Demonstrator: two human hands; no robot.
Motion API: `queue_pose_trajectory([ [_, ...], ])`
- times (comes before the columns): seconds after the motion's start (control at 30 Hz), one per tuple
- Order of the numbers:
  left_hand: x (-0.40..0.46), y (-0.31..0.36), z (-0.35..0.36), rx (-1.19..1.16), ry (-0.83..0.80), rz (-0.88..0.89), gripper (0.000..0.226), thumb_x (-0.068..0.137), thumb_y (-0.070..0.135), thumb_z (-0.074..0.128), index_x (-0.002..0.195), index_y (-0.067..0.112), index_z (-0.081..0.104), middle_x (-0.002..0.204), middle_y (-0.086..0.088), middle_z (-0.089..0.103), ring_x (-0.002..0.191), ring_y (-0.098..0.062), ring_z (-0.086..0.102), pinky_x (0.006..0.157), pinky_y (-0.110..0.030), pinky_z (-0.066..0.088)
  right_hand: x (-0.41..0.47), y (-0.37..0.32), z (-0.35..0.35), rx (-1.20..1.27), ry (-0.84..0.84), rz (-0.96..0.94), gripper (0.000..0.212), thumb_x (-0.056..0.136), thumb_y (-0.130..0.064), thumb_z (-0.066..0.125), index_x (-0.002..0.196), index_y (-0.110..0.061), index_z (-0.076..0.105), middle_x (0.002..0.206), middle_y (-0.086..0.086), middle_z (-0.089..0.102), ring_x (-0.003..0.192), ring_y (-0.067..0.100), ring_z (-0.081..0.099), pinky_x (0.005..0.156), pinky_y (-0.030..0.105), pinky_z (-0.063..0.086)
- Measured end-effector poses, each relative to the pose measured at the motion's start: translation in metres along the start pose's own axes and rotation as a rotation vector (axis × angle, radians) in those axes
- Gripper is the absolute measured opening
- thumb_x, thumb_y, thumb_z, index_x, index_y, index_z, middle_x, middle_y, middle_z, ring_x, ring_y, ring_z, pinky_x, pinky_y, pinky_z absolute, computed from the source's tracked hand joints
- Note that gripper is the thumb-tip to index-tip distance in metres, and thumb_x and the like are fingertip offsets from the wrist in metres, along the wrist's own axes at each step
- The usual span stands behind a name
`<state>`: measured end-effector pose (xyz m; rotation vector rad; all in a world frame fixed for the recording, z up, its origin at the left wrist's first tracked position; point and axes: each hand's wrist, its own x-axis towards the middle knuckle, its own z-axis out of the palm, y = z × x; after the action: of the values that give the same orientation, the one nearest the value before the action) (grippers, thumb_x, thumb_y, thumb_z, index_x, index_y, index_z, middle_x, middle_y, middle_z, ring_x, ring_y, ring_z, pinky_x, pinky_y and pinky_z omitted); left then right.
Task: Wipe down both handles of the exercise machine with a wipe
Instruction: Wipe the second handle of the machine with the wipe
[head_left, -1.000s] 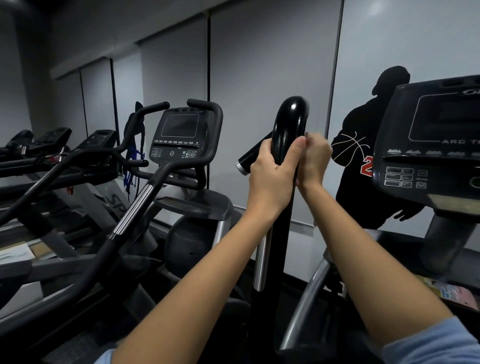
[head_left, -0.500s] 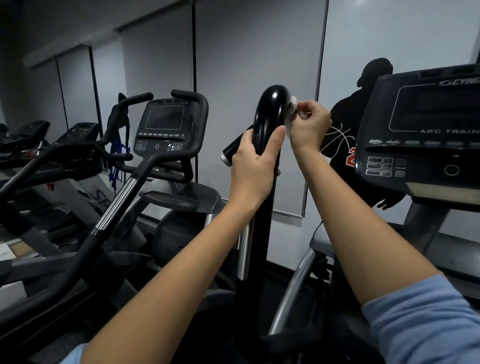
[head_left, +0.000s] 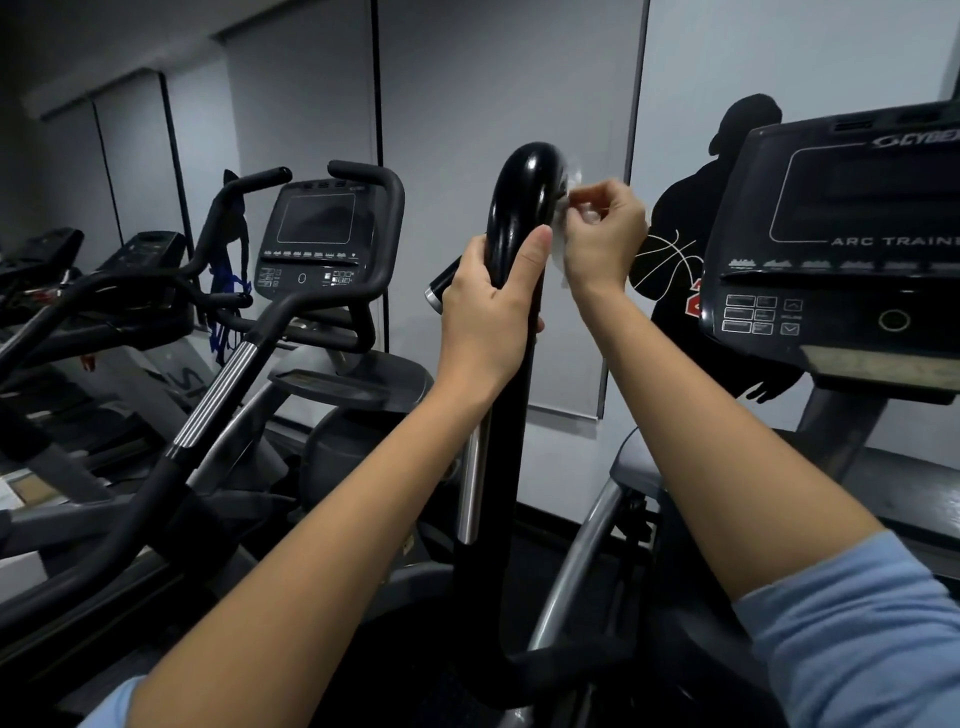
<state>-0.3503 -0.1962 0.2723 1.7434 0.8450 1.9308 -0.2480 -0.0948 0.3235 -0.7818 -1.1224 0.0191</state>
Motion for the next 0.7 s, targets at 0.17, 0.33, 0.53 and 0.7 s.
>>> queue_pose_trajectory([
  [0.17,0.002,-0.004,0.001,-0.009,0.008,-0.001,0.026,0.089,0.047,0.054,0.079,0.024,0.049,0.066,0.001,0.056,0.057,-0.021,0.063,0.061,-0.042,0.056,-0.028,-0.003,0.004,0.119,-0.110,0.117,0.021,0.072,-0.019,0.051,0.053,-0.025,0.045,0.062,0.001,0.053,0.056,0.010,0.045,0.057,0.025,0.041],
  [0.33,0.005,-0.005,0.001,-0.002,0.036,0.010,0.027,0.084,0.052,0.056,0.078,0.026,0.052,0.072,-0.002,0.062,0.069,-0.029,0.065,0.071,-0.054,0.055,-0.073,0.010,0.009,-0.035,-0.421,0.215,0.029,0.091,-0.027,0.037,0.063,-0.025,0.043,0.066,-0.002,0.047,0.064,0.019,0.046,0.064,0.032,0.041],
  [0.53,0.001,-0.002,0.000,-0.012,0.004,0.007,0.028,0.089,0.045,0.055,0.076,0.022,0.047,0.060,0.003,0.053,0.050,-0.021,0.063,0.061,-0.046,0.056,-0.018,0.000,0.000,0.011,0.061,-0.009,0.011,0.079,-0.006,0.062,0.069,-0.001,0.064,0.070,0.004,0.053,0.055,-0.002,0.047,0.056,0.008,0.038],
  [0.7,0.001,0.000,0.000,0.000,0.014,0.008,0.026,0.090,0.045,0.054,0.077,0.023,0.047,0.063,0.003,0.055,0.051,-0.021,0.063,0.058,-0.039,0.054,-0.022,-0.002,0.009,0.038,0.023,0.016,0.021,0.082,-0.015,0.065,0.066,-0.011,0.052,0.074,0.002,0.051,0.059,-0.001,0.042,0.056,0.006,0.039],
])
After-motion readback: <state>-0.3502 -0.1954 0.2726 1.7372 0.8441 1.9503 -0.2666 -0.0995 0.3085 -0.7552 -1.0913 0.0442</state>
